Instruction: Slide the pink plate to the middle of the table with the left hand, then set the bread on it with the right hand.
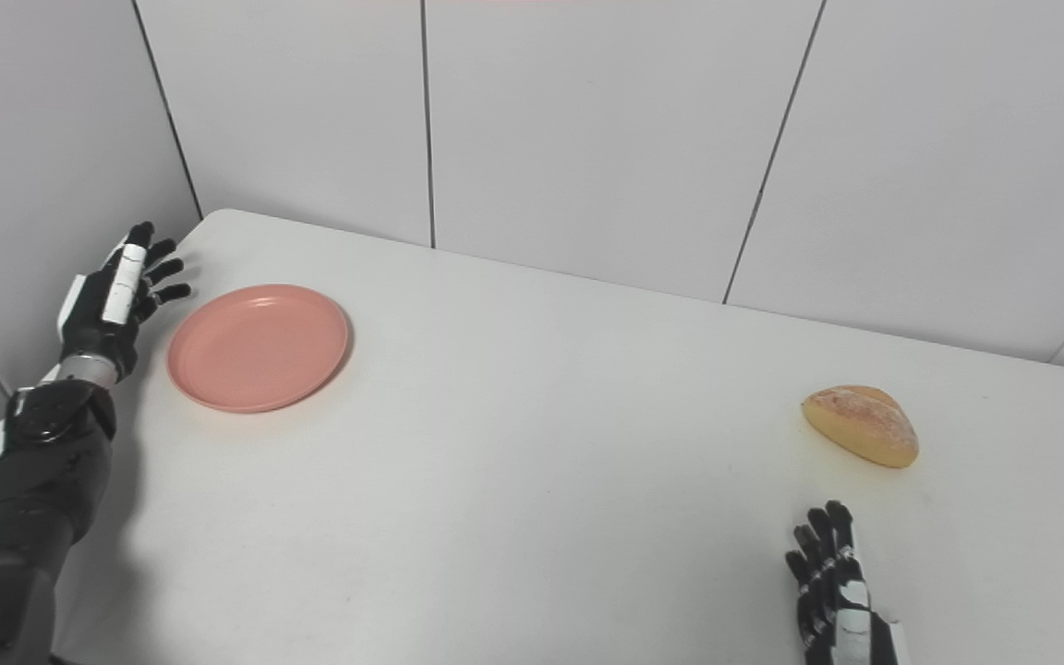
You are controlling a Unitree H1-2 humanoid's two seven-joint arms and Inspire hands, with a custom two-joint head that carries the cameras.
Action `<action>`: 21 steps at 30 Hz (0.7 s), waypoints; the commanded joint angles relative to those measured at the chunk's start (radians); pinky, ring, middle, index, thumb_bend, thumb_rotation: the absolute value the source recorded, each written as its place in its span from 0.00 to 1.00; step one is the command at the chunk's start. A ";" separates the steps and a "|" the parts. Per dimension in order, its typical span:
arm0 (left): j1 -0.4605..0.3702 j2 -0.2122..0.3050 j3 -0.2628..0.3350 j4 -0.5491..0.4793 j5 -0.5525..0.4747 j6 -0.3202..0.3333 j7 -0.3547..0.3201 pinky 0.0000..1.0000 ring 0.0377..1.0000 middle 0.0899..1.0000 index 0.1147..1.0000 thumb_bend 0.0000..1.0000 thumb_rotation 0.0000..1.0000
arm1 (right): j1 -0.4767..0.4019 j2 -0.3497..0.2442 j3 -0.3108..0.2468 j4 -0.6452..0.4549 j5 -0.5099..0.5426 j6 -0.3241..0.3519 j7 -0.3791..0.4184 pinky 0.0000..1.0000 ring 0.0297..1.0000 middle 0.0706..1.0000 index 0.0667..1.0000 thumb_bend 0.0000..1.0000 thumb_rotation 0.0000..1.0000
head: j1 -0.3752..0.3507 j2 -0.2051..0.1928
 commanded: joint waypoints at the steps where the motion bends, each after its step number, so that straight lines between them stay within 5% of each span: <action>1: -0.049 0.009 0.007 -0.015 -0.024 -0.056 -0.006 0.79 0.86 0.87 0.92 0.97 0.83 | 0.014 -0.011 0.000 0.018 -0.005 0.010 0.007 1.00 0.99 0.98 1.00 0.84 1.00 | 0.000 0.003; 4: -0.057 -0.003 0.007 0.032 -0.033 -0.064 -0.016 0.84 0.87 0.88 0.92 0.96 0.81 | 0.015 -0.014 0.003 0.014 -0.010 0.008 0.007 1.00 0.98 0.98 1.00 0.85 1.00 | -0.002 0.007; 9: -0.067 -0.020 -0.019 0.078 -0.011 -0.088 -0.004 0.73 0.85 0.87 0.92 0.99 0.82 | 0.018 -0.015 0.008 0.007 -0.013 0.004 0.008 1.00 0.98 0.98 1.00 0.84 1.00 | -0.007 0.013; 13: -0.075 -0.028 -0.047 0.101 -0.003 -0.095 -0.007 0.75 0.86 0.86 0.92 1.00 0.84 | 0.019 -0.019 0.017 0.004 -0.028 -0.005 0.010 1.00 0.98 0.97 1.00 0.84 1.00 | -0.012 0.015; 21: -0.044 -0.054 -0.079 0.027 -0.019 -0.078 -0.056 0.76 0.88 0.88 0.92 1.00 0.84 | 0.024 -0.013 0.020 -0.005 -0.034 -0.005 0.003 1.00 0.97 0.96 0.99 0.83 1.00 | -0.023 0.025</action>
